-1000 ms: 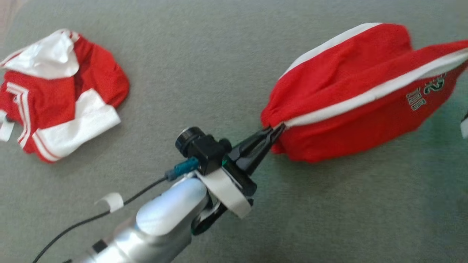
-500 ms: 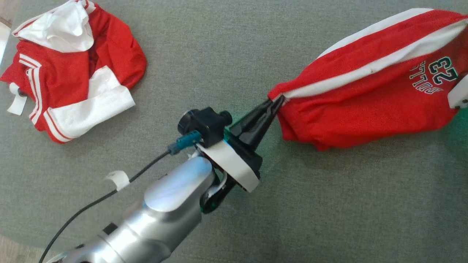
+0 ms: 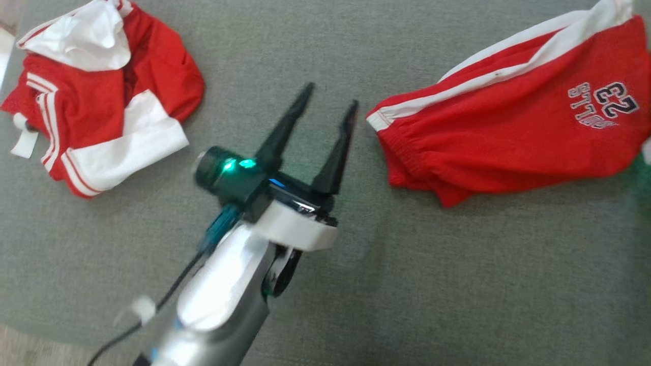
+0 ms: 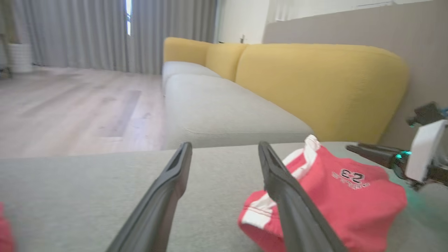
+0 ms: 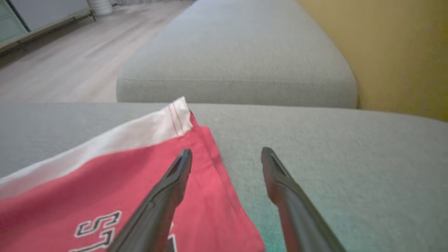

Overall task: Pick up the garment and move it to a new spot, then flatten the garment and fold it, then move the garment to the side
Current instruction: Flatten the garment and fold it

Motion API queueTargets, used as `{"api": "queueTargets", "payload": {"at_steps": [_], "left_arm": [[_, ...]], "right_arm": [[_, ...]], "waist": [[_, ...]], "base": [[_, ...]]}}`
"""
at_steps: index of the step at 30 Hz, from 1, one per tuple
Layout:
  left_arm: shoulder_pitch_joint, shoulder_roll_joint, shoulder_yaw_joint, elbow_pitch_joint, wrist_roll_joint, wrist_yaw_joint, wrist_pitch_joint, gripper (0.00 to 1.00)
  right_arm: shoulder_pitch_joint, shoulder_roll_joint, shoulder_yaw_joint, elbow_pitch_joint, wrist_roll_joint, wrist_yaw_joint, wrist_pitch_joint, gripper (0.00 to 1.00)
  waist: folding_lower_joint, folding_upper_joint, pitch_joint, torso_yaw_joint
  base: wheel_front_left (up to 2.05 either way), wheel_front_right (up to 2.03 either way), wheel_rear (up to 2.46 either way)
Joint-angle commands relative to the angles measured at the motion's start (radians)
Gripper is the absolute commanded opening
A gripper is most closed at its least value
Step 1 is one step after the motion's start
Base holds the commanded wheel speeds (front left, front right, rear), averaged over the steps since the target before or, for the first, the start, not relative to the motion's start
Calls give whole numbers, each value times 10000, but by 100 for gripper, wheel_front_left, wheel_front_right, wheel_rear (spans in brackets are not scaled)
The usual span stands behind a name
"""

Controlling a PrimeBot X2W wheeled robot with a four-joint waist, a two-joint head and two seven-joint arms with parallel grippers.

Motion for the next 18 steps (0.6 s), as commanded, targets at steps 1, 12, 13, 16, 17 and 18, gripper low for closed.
{"api": "queueTargets", "payload": {"at_steps": [1,12,13,16,17,18], "left_arm": [[223,63,719,-827,518,387,-49,100],[2770,17,1281,-3640,2486,2373,-49,100],[2904,17,1267,-3678,2505,2401,-49,100],[3183,16,1278,-3729,2475,2458,-49,100],[3241,16,1302,-3734,2473,2475,-49,100],[3298,16,1341,-3727,2473,2494,-49,100]], "right_arm": [[116,-335,118,-239,286,65,266,100],[-221,-1084,485,1084,1644,65,1892,100],[-174,-1124,593,1210,1741,65,2086,100],[62,-1206,892,1453,2163,65,2657,3],[141,-1204,985,1443,2333,65,2773,0],[205,-1212,1047,1423,2471,65,2799,0]], "waist": [[0,0,82,127],[0,0,95,1074],[0,0,52,1148],[0,0,-121,1291],[0,0,-187,1282],[0,0,-260,1238]], "base": [[0,0,0],[0,0,0],[0,0,0],[0,0,0],[0,0,0],[0,0,0]]}}
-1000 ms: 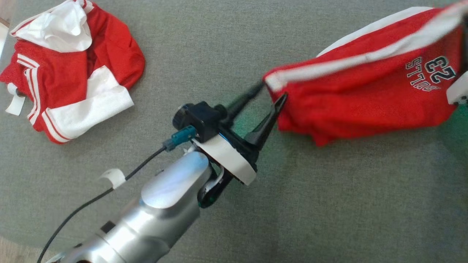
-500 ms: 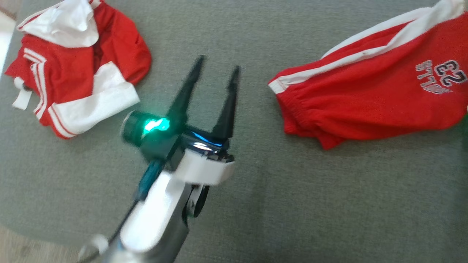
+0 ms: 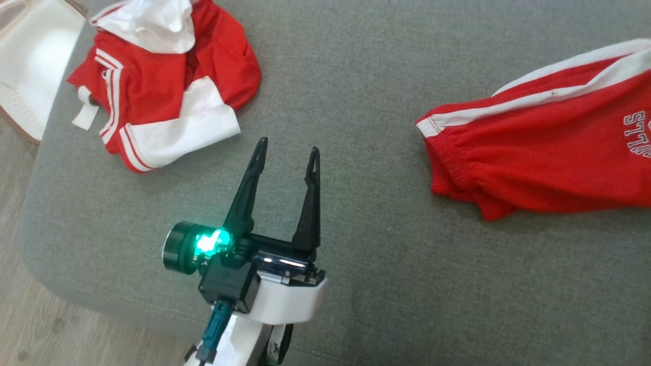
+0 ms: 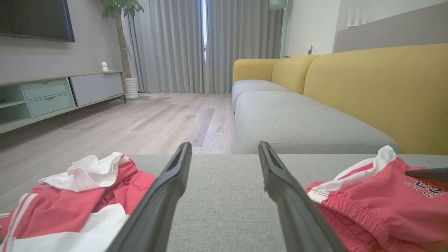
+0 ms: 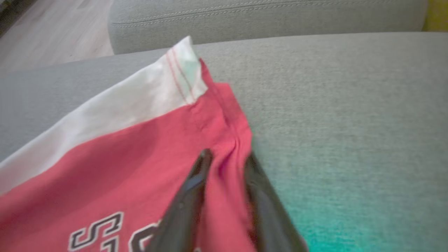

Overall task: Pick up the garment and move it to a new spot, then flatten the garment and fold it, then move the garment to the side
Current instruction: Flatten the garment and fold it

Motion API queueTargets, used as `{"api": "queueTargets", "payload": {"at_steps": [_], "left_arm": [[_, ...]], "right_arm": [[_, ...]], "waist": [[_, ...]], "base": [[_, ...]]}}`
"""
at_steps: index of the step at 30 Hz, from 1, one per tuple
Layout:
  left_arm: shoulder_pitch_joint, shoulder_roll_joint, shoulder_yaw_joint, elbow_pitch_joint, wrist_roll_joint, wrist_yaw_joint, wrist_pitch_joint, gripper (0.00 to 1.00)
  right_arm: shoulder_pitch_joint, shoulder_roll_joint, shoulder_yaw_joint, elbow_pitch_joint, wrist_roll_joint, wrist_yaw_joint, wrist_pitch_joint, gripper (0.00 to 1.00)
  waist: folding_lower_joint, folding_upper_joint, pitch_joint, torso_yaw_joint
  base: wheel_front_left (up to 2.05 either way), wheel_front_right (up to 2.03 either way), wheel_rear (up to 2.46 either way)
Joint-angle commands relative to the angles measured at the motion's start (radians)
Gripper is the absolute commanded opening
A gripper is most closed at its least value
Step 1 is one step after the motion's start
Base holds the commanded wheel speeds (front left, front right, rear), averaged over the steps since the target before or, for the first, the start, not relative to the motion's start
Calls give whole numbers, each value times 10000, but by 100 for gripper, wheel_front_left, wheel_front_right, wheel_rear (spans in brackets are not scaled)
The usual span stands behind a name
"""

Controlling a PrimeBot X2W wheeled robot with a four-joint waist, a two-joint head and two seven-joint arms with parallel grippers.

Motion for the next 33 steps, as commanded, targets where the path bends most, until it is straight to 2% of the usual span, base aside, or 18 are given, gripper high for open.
{"api": "queueTargets", "payload": {"at_steps": [1,9,13,18,22,27,28,33], "left_arm": [[33,46,389,-382,44,56,-45,100],[266,46,789,-225,234,-198,-45,100],[458,46,916,-82,322,-354,-45,100],[539,46,945,-14,440,-494,-45,100],[574,46,1001,-5,559,-526,-45,100],[787,93,1167,340,753,-687,-45,100],[787,93,1167,340,753,-687,-45,100],[923,89,1265,605,777,-773,-46,100]], "right_arm": [[538,-45,326,-60,185,67,49,0],[816,40,277,338,327,67,-855,0],[1109,-227,175,509,250,67,-1052,0],[1221,-638,-29,740,-70,67,-1444,0],[998,-602,-120,686,-200,67,-1737,0],[432,311,-219,-329,301,67,-2157,0],[432,311,-219,-329,301,67,-2157,0],[614,1154,-83,-1700,638,67,-2067,0]], "waist": [[1,0,-216,-95],[1,0,-1058,-1288],[1,0,-1355,-1943],[1,0,-1409,-2363],[1,0,-1338,-2523],[1,0,-1548,-2775],[1,0,-1548,-2775],[1,0,-1886,-2759]], "base": [[0,0,0],[0,0,0],[0,0,0],[0,0,0],[0,0,0],[0,0,0],[0,0,0],[0,0,0]]}}
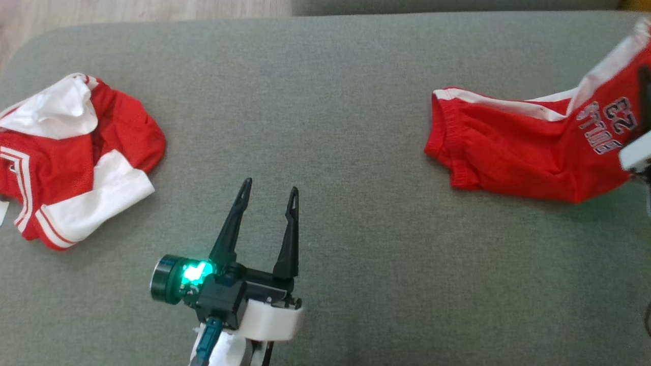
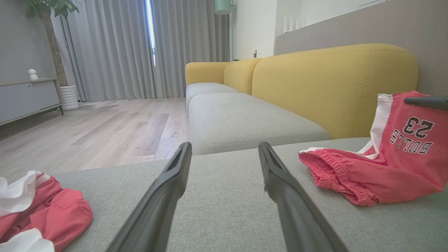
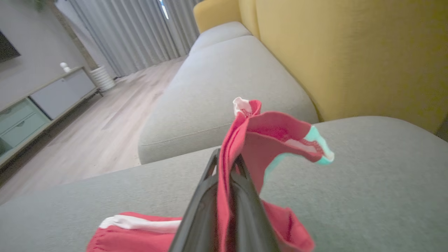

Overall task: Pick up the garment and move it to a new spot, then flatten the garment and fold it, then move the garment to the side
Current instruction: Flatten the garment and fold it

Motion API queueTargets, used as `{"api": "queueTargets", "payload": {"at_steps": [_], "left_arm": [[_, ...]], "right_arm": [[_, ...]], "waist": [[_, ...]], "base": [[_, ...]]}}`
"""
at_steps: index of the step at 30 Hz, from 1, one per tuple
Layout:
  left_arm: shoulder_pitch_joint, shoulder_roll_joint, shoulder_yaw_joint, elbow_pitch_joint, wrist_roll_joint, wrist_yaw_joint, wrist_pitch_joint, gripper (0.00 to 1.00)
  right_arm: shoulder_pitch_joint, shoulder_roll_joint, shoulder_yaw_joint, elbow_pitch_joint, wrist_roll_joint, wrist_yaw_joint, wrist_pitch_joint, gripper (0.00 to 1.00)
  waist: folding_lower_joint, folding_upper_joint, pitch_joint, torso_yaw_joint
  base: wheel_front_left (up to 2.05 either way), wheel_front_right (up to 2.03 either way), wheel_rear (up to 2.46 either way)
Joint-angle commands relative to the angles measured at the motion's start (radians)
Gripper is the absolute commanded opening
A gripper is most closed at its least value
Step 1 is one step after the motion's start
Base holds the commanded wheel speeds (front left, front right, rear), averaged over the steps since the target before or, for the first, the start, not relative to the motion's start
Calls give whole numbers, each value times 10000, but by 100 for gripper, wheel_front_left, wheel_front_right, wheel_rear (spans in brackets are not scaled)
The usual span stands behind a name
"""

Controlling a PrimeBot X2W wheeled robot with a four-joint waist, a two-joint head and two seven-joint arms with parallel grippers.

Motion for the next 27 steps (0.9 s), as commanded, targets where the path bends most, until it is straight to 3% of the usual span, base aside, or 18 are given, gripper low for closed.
{"api": "queueTargets", "payload": {"at_steps": [1,9,15,17,20,27], "left_arm": [[-121,36,337,-266,59,-68,-47,100],[5,12,268,-34,-64,-106,-47,100],[-45,1,159,87,-191,-124,-47,100],[-96,-1,96,85,-288,-78,-47,100],[-59,-2,58,80,-394,-7,-47,100],[268,-3,125,106,-490,77,-47,100]], "right_arm": [[109,-106,121,-459,8,65,21,0],[909,1240,651,-2142,-219,65,545,0],[967,2388,1390,-1967,-471,65,1078,0],[976,2721,1654,-1816,-541,65,1051,100],[1203,2675,1750,-2070,-364,65,886,100],[2296,1639,1088,-3147,-836,65,-124,100]], "waist": [[1,-1,-93,66],[1,-1,-310,390],[1,-1,-325,611],[1,-1,-389,718],[1,-1,-515,776],[1,-1,-1074,717]], "base": [[0,0,0],[0,0,0],[0,0,0],[0,0,0],[0,0,0],[0,0,0]]}}
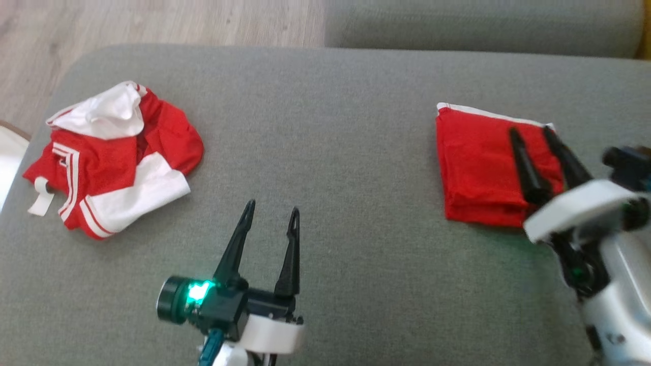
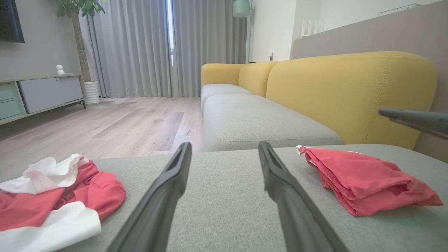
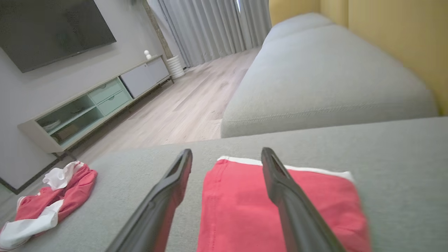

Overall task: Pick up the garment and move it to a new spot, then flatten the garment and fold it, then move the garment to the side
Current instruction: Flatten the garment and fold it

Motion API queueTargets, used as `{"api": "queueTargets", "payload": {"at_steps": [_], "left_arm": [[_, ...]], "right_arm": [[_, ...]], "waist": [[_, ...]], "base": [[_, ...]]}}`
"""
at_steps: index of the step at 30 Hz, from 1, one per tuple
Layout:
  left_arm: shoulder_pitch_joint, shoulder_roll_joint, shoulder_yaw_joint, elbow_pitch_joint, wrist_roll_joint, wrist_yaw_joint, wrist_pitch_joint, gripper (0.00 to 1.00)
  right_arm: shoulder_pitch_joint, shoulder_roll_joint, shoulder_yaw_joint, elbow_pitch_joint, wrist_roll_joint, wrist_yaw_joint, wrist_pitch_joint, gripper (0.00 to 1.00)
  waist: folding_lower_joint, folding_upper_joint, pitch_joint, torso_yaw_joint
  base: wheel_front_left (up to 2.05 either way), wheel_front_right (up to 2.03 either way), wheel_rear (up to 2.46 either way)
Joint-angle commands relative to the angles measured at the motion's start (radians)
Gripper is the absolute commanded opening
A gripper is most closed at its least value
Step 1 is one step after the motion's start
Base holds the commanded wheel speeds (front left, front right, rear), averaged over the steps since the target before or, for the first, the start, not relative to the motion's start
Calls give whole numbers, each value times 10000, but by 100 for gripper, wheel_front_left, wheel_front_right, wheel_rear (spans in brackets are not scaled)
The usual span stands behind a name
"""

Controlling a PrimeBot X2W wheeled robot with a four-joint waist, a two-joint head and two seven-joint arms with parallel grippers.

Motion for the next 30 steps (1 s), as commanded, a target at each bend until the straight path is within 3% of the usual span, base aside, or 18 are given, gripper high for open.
{"api": "queueTargets", "payload": {"at_steps": [1,3,10,13,20,30], "left_arm": [[43,2,358,-326,-12,78,-47,100],[227,2,515,-358,-53,124,-47,100],[1322,54,1141,-470,-56,146,-47,100],[1667,157,1259,-540,105,157,-47,100],[2993,283,1587,-554,515,333,-47,100],[3275,206,1980,-558,591,248,-47,100]], "right_arm": [[250,-334,-74,-703,-338,65,-432,100],[692,-606,-242,-1060,-851,65,-998,100],[2939,-626,-589,-1705,-2236,65,-2870,100],[3507,-533,-702,-1578,-2584,65,-3014,100],[4889,381,-1325,-1515,-3578,65,-3134,100],[5546,1110,-1525,-1825,-4181,65,-3137,100]], "waist": [[0,-1,-299,-109],[0,-1,-570,-228],[0,-1,-1730,-573],[0,-1,-1967,-669],[0,-1,-2634,-800],[0,-1,-2719,-862]], "base": [[0,0,0],[0,0,0],[0,0,0],[0,0,0],[0,0,0],[0,0,0]]}}
